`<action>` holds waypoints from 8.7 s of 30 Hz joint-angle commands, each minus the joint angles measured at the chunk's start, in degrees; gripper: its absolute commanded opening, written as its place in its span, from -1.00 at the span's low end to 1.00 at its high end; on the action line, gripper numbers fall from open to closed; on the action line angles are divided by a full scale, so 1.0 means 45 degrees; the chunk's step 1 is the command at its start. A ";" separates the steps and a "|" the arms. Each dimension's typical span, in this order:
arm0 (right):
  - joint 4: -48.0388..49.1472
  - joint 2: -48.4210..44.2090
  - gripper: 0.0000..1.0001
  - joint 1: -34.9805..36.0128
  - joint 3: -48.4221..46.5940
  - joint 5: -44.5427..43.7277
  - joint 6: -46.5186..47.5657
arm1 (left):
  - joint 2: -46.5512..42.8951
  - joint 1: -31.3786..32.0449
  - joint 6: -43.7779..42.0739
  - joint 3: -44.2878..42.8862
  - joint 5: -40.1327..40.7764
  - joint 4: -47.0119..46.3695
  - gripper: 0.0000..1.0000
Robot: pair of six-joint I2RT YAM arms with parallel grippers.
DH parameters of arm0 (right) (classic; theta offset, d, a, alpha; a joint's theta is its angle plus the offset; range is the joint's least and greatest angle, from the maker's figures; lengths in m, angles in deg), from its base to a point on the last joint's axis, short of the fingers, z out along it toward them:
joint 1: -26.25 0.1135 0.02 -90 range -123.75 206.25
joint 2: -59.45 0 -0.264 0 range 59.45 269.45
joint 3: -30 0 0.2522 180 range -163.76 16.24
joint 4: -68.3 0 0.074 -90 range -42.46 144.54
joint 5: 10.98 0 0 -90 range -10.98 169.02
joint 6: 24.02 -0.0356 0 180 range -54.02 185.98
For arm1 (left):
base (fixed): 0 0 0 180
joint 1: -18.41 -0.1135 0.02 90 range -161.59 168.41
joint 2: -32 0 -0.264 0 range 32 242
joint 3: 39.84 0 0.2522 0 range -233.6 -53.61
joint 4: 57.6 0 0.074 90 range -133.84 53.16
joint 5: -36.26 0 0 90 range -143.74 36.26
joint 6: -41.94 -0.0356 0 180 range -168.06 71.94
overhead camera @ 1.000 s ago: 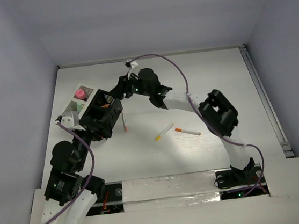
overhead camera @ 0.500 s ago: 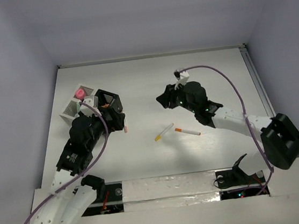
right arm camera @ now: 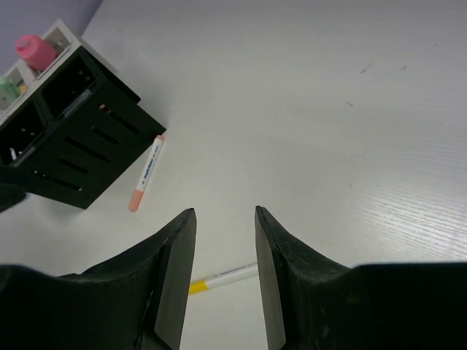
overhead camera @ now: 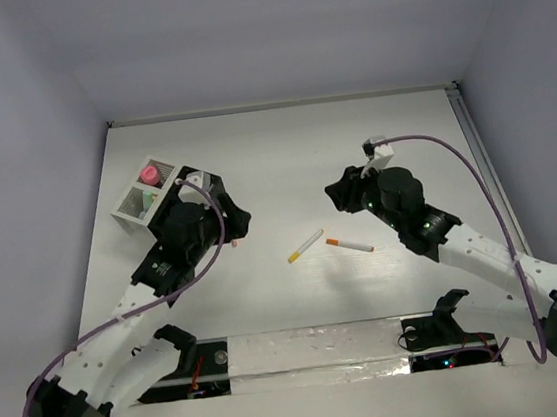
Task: Sort the stationery into containers
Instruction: Pick up the pen from the center of the board, then place the pen in the storage box, then pick up the pen from the center of the board, then place the pen in the storage box.
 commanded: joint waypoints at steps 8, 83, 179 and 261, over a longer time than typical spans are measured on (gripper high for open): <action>0.0195 -0.1336 -0.12 -0.0031 0.0560 0.1192 0.0108 | 0.3137 0.1371 0.1376 0.1251 0.5298 -0.2249 0.06; 0.1309 -0.1923 -0.12 -0.0031 0.1224 0.3088 -0.0381 | 0.2416 0.1566 -0.1495 -0.1795 0.9217 -0.2878 -1.00; -0.2089 0.6396 0.54 0.1687 -0.1704 0.1565 -0.4248 | -0.8209 0.0648 -0.2080 -0.0466 0.3759 0.2006 0.98; 0.3965 1.7374 -1.00 0.4734 -1.8484 0.0804 0.0067 | -0.8092 -0.0075 -0.2334 -0.0407 0.3446 0.1830 0.98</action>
